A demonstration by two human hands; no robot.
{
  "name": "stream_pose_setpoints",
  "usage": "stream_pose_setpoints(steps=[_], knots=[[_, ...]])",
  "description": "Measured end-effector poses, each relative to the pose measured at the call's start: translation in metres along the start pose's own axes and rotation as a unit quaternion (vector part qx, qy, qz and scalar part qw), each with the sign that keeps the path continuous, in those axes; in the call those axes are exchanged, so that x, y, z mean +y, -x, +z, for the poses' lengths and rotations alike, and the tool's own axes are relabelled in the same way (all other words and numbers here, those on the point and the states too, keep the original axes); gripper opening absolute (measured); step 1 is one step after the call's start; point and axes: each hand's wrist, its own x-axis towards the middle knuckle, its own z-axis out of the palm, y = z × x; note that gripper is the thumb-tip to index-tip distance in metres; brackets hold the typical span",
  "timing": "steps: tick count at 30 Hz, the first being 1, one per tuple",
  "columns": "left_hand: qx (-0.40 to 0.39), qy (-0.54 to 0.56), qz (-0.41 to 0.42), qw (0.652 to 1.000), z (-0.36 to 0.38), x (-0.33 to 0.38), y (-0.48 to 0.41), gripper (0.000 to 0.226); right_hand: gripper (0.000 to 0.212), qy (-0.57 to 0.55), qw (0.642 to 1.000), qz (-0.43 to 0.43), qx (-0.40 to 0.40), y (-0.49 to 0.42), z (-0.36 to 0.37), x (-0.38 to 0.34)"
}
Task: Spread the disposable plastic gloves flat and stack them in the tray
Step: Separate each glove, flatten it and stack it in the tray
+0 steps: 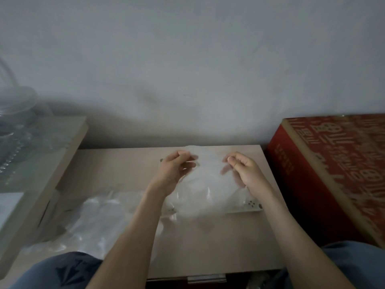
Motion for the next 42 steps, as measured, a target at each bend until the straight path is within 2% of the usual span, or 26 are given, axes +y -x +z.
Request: stream_pose_setpoints(steps=[3,5,8,9,10,12,15,18,21,24,27,29,32,33,36,38,39,42], knots=[[0.03,0.07,-0.002,0.997,-0.002,0.004,-0.012,0.021,0.021,0.016,0.999,0.017,0.022,-0.012,0.001,0.018],[0.065,0.073,-0.007,0.995,-0.004,0.0,-0.018,0.016,0.021,0.032,0.999,0.03,0.033,-0.015,0.003,0.025],[0.13,-0.049,0.021,0.99,0.003,-0.017,-0.024,0.005,0.021,0.07,0.993,0.052,0.082,-0.024,0.003,0.041],[0.152,-0.118,0.051,0.98,0.006,-0.023,-0.023,0.01,0.021,0.083,0.99,0.055,0.105,-0.026,0.003,0.044],[0.169,-0.206,0.089,0.96,0.009,-0.03,-0.022,0.016,0.022,0.093,0.986,0.061,0.125,-0.028,0.001,0.051],[0.161,-0.407,0.187,0.88,0.013,-0.042,-0.019,0.024,0.022,0.114,0.979,0.067,0.157,-0.031,-0.001,0.059],[0.003,-0.606,0.265,0.75,0.02,-0.063,-0.016,0.042,0.025,0.178,0.971,0.051,0.148,-0.033,-0.003,0.069],[-0.114,-0.716,0.232,0.649,0.023,-0.081,-0.014,0.067,0.027,0.235,0.963,0.046,0.12,-0.033,0.0,0.075],[-0.126,-0.772,0.152,0.605,0.016,-0.09,-0.013,0.086,0.028,0.248,0.959,0.04,0.13,-0.033,0.001,0.077],[-0.117,-0.795,0.109,0.586,0.012,-0.089,-0.012,0.093,0.026,0.235,0.96,0.032,0.147,-0.034,0.001,0.077],[-0.097,-0.805,0.079,0.58,0.009,-0.089,-0.012,0.079,0.018,0.239,0.958,0.027,0.155,-0.034,0.001,0.077],[-0.092,-0.8,0.055,0.591,0.005,-0.091,-0.012,0.063,0.015,0.239,0.958,0.025,0.156,-0.036,0.001,0.08],[-0.088,-0.789,0.04,0.606,0.002,-0.094,-0.014,0.057,0.016,0.25,0.955,-0.001,0.157,-0.038,0.005,0.078],[-0.09,-0.788,0.036,0.608,0.001,-0.095,-0.015,0.057,0.021,0.283,0.943,-0.031,0.172,-0.038,0.008,0.077],[-0.09,-0.786,0.035,0.611,0.003,-0.099,-0.018,0.061,0.043,0.438,0.863,-0.171,0.185,-0.037,0.02,0.073],[-0.095,-0.783,0.041,0.613,0.006,-0.101,-0.021,0.062,0.046,0.479,0.841,-0.236,0.088,-0.035,0.027,0.072],[-0.099,-0.782,0.043,0.614,0.007,-0.102,-0.022,0.061,0.049,0.498,0.835,-0.234,0.025,-0.033,0.028,0.076],[-0.105,-0.784,0.044,0.61,0.004,-0.102,-0.026,0.058,0.057,0.532,0.833,-0.13,-0.085,-0.026,0.027,0.092]])
